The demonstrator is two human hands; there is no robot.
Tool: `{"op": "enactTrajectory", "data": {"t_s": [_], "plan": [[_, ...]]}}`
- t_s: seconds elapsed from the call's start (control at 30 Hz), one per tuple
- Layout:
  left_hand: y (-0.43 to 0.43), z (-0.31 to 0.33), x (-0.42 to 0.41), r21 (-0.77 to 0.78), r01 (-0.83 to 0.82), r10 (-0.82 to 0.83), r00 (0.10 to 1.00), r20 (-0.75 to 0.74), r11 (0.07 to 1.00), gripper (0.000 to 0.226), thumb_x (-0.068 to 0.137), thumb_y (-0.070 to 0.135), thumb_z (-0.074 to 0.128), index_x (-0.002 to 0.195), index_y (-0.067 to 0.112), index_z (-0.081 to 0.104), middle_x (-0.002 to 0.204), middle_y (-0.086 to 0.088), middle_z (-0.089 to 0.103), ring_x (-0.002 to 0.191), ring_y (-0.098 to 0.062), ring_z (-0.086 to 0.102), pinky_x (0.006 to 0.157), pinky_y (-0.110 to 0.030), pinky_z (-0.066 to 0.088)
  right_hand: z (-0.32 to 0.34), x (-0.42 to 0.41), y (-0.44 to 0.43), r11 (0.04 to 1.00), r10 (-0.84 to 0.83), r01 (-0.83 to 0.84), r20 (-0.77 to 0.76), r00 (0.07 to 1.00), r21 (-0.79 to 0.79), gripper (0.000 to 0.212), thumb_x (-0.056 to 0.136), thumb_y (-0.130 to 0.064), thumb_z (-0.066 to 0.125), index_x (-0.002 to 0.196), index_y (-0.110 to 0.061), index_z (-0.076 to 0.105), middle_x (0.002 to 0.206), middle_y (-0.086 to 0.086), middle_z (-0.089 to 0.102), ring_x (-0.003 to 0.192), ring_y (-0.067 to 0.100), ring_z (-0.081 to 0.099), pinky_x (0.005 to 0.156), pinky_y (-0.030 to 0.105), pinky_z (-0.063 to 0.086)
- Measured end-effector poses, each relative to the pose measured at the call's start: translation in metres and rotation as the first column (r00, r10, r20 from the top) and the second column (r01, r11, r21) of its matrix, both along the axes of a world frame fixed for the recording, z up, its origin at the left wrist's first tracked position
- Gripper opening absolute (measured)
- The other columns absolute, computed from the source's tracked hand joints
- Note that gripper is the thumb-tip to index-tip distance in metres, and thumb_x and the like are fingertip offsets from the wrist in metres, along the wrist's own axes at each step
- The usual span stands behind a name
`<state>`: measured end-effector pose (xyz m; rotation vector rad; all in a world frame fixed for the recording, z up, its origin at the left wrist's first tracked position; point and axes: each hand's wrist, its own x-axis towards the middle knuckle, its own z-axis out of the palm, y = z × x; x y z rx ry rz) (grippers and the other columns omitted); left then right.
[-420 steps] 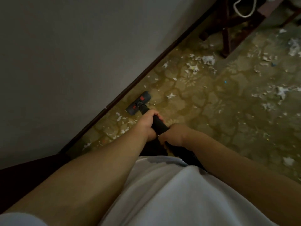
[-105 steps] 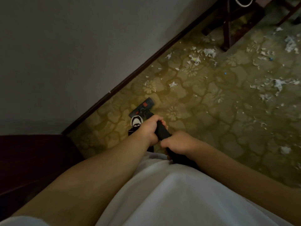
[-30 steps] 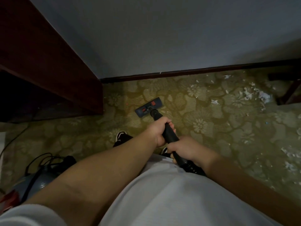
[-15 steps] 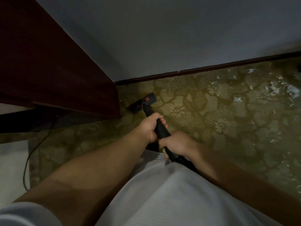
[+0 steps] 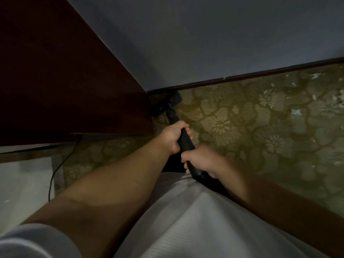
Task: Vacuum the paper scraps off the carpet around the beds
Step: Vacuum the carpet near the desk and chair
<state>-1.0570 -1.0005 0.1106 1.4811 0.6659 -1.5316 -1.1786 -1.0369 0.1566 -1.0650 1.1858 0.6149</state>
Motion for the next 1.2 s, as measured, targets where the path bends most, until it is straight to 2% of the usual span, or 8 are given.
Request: {"op": "enactTrajectory", "data": {"t_s": [0.23,0.43,0.63,0.73,0.8,0.93,1.07,1.2], "plan": [[0.002,-0.007,-0.017,0.029,-0.018,0.018,1.0,0.004,0.999,0.027,0.094,0.014,0.057,0.068,0.014,0.051,0.061,-0.003,0.049,0.055,-0.016,0.046,0.061,-0.029,0.047,-0.004,-0.013,-0.004,0.996,0.081,-0.079,-0.036,0.996,0.045,0.014,0.084,-0.007,0.069,0.098,-0.002,0.068,0.077,0.014,0.071,0.065,0.023,0.068,0.063,0.032,0.059],[0.012,-0.01,-0.058,0.073,-0.085,0.084,0.996,0.007,0.994,0.025,0.094,0.012,0.058,0.069,0.012,0.053,0.061,-0.003,0.051,0.052,-0.014,0.049,0.055,-0.028,0.048,0.001,-0.051,-0.002,0.986,0.135,-0.132,-0.019,0.991,0.097,0.007,0.087,-0.004,0.066,0.094,-0.003,0.065,0.075,0.013,0.066,0.059,0.02,0.064,0.053,0.026,0.055],[0.02,-0.009,-0.125,0.088,-0.235,0.234,0.972,0.018,0.968,0.019,0.091,0.01,0.059,0.073,0.011,0.054,0.059,-0.001,0.051,0.051,-0.012,0.051,0.061,-0.028,0.049,0.004,-0.11,-0.009,0.961,0.244,-0.24,-0.01,0.97,0.136,0.024,0.072,-0.009,0.068,0.094,-0.001,0.068,0.073,0.016,0.067,0.071,0.03,0.067,0.071,0.042,0.058],[0.019,-0.007,-0.165,0.083,-0.272,0.271,0.962,0.028,0.959,0.017,0.09,0.009,0.058,0.074,0.012,0.053,0.059,-0.001,0.05,0.052,-0.013,0.049,0.063,-0.029,0.048,0.007,-0.147,-0.017,0.951,0.277,-0.271,-0.016,0.961,0.147,0.019,0.08,-0.006,0.066,0.097,0.0,0.065,0.075,0.017,0.066,0.071,0.03,0.066,0.068,0.04,0.057],[0.014,-0.005,-0.193,0.086,-0.282,0.282,0.959,0.017,0.956,0.016,0.09,0.008,0.057,0.075,0.011,0.052,0.059,-0.001,0.05,0.053,-0.013,0.049,0.063,-0.029,0.048,0.008,-0.174,-0.025,0.946,0.311,-0.306,-0.026,0.95,0.105,0.021,0.077,-0.01,0.069,0.096,-0.001,0.066,0.074,0.017,0.068,0.07,0.031,0.067,0.067,0.041,0.057],[-0.005,-0.001,-0.248,0.051,-0.236,0.239,0.97,-0.046,0.97,0.02,0.091,0.01,0.056,0.072,0.012,0.049,0.059,-0.001,0.05,0.052,-0.014,0.048,0.063,-0.029,0.048,0.017,-0.231,-0.041,0.948,0.318,-0.317,-0.055,0.947,0.026,0.035,0.063,-0.018,0.072,0.096,-0.005,0.072,0.079,0.016,0.074,0.075,0.032,0.07,0.083,0.05,0.063],[-0.035,0.009,-0.293,0.018,-0.096,0.097,0.988,-0.116,0.995,0.026,0.092,0.013,0.055,0.067,0.013,0.048,0.057,-0.001,0.05,0.05,-0.015,0.048,0.064,-0.03,0.047,0.035,-0.28,-0.062,0.96,0.272,-0.277,-0.108,0.956,-0.036,0.021,0.073,-0.019,0.075,0.091,-0.008,0.074,0.081,0.013,0.077,0.071,0.027,0.07,0.07,0.037,0.057],[-0.073,0.023,-0.328,-0.021,0.044,-0.047,0.985,-0.163,0.999,0.026,0.094,0.012,0.054,0.068,0.012,0.049,0.06,-0.003,0.05,0.055,-0.016,0.046,0.061,-0.028,0.047,0.051,-0.322,-0.087,0.992,0.122,-0.125,-0.165,0.979,-0.01,0.017,0.08,-0.014,0.073,0.092,-0.001,0.075,0.07,0.012,0.074,0.06,0.024,0.067,0.062,0.032,0.052]]}}
